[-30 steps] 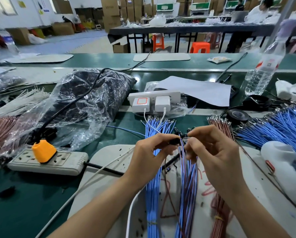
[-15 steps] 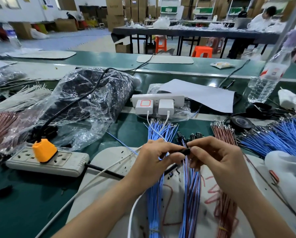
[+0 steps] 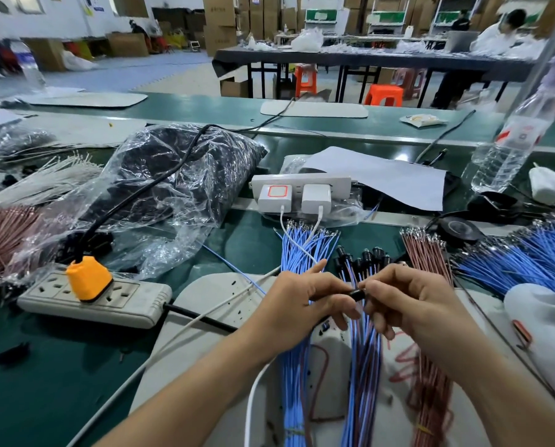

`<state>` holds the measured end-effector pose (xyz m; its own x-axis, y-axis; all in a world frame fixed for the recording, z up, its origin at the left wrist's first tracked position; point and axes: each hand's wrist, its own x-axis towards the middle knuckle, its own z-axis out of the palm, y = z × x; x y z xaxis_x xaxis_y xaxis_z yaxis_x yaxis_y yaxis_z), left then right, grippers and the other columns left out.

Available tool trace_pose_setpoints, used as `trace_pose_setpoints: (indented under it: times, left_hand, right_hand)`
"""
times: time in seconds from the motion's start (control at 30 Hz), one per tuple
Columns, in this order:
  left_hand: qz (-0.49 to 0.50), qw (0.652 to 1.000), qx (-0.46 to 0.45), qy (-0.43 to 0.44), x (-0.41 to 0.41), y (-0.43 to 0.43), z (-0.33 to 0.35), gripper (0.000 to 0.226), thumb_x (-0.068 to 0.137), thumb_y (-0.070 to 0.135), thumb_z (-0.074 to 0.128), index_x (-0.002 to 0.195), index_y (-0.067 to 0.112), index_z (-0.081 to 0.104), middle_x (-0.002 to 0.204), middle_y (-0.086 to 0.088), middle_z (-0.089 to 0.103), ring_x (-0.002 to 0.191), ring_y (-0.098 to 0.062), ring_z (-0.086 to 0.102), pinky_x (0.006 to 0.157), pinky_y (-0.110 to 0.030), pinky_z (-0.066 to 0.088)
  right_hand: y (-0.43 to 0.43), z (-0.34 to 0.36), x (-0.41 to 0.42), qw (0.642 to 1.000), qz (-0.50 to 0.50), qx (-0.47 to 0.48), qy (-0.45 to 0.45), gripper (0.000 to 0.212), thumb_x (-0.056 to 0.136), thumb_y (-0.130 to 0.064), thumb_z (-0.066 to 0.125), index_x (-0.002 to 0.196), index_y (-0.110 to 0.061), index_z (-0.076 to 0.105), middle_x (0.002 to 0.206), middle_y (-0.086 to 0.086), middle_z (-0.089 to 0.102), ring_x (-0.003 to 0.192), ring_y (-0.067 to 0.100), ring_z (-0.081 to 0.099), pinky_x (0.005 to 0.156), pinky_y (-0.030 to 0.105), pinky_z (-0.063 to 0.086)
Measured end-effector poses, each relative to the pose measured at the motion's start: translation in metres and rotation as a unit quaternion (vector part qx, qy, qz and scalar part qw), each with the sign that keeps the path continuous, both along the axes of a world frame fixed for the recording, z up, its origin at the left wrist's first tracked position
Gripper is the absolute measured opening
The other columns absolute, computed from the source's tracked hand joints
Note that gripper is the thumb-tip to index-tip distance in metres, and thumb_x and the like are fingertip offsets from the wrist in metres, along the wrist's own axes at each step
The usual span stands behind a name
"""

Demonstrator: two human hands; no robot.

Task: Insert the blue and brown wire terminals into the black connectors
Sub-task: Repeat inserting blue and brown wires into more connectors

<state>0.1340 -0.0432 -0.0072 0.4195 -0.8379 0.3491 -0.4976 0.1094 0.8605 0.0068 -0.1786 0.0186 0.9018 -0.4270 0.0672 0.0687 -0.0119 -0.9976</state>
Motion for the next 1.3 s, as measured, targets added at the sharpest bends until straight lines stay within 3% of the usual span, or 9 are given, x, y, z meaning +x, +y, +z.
trace_pose_setpoints:
  times: [0.17,0.33,0.47,0.63,0.73,0.83,0.93,1.17,1.3]
  left_hand:
    - [-0.006,1.0,0.009,0.028,0.0,0.001,-0.002,0.016,0.087,0.007,0.065,0.098,-0.004,0.07,0.075,-0.005,0.073,0.065,-0.004,0.066,0.116,-0.02,0.016]
    - [-0.015,0.999,0.018,0.038,-0.003,0.003,-0.002,0.012,0.087,0.005,0.065,0.089,-0.006,0.068,0.076,-0.01,0.073,0.065,-0.014,0.069,0.119,-0.026,0.013]
    - [-0.019,0.999,0.017,0.041,-0.003,0.003,-0.001,0.01,0.085,0.005,0.066,0.091,-0.003,0.069,0.078,-0.006,0.073,0.066,-0.005,0.067,0.119,-0.025,0.013]
    - [0.014,0.999,-0.019,0.041,-0.003,0.0,0.002,0.013,0.083,0.011,0.068,0.091,0.022,0.067,0.075,0.005,0.073,0.075,-0.004,0.069,0.11,-0.045,0.035]
    - [0.006,0.999,-0.041,0.023,-0.006,0.0,0.005,0.017,0.082,0.013,0.066,0.091,0.027,0.071,0.079,0.012,0.071,0.069,-0.005,0.068,0.087,-0.025,0.051]
    - [0.002,0.997,-0.072,0.016,-0.012,0.0,0.006,0.019,0.083,0.011,0.065,0.099,0.023,0.068,0.095,0.004,0.057,0.064,-0.012,0.067,0.069,-0.025,0.053]
    - [0.024,0.997,-0.076,0.012,-0.012,0.0,0.004,0.021,0.084,0.012,0.064,0.099,0.025,0.07,0.1,-0.001,0.047,0.067,-0.009,0.063,0.071,-0.022,0.052]
    - [0.026,0.996,-0.086,-0.01,-0.014,0.002,0.01,0.023,0.084,0.007,0.062,0.104,0.019,0.067,0.099,-0.002,0.05,0.077,-0.002,0.06,0.074,-0.017,0.048]
    - [0.015,0.995,-0.094,0.003,-0.013,0.001,0.01,0.023,0.084,0.005,0.062,0.104,0.017,0.066,0.098,-0.006,0.051,0.073,-0.007,0.06,0.07,-0.02,0.05]
  right_hand:
    - [0.001,-0.002,0.001,0.999,0.009,-0.046,-0.002,0.02,0.074,-0.014,0.064,0.084,0.004,0.064,0.061,0.014,0.064,0.051,0.02,0.06,0.047,0.023,0.048]
    - [-0.004,-0.005,0.0,0.999,0.037,0.006,0.02,0.018,0.07,-0.015,0.069,0.078,0.001,0.069,0.064,0.019,0.065,0.052,0.024,0.061,0.048,0.024,0.049]
    - [-0.004,-0.003,-0.001,0.999,0.044,0.004,0.022,0.018,0.069,-0.016,0.071,0.081,-0.003,0.072,0.064,0.018,0.066,0.052,0.023,0.062,0.049,0.024,0.05]
    - [0.013,-0.004,0.007,0.998,0.027,0.047,-0.041,0.019,0.065,-0.02,0.073,0.081,-0.009,0.076,0.061,0.013,0.064,0.049,0.016,0.057,0.048,0.02,0.047]
    - [0.013,-0.006,0.009,0.986,0.009,0.158,-0.046,0.017,0.068,-0.019,0.072,0.084,-0.013,0.068,0.058,0.009,0.056,0.044,0.015,0.051,0.043,0.021,0.042]
    - [0.007,-0.006,0.005,0.979,0.049,0.2,-0.01,0.032,0.067,-0.032,0.084,0.087,-0.013,0.067,0.065,0.008,0.055,0.051,0.014,0.054,0.047,0.021,0.041]
    - [0.008,-0.008,0.003,0.97,0.116,0.212,-0.003,0.057,0.059,-0.047,0.086,0.097,-0.007,0.072,0.069,0.009,0.058,0.056,0.014,0.055,0.048,0.019,0.044]
    - [0.013,-0.007,0.004,0.963,0.126,0.239,0.002,0.082,0.056,-0.043,0.089,0.107,0.014,0.059,0.073,0.011,0.051,0.058,0.014,0.049,0.049,0.017,0.041]
    - [0.014,-0.006,0.005,0.962,0.12,0.244,-0.004,0.058,0.071,-0.029,0.072,0.105,0.016,0.061,0.075,0.012,0.051,0.057,0.01,0.047,0.05,0.015,0.041]
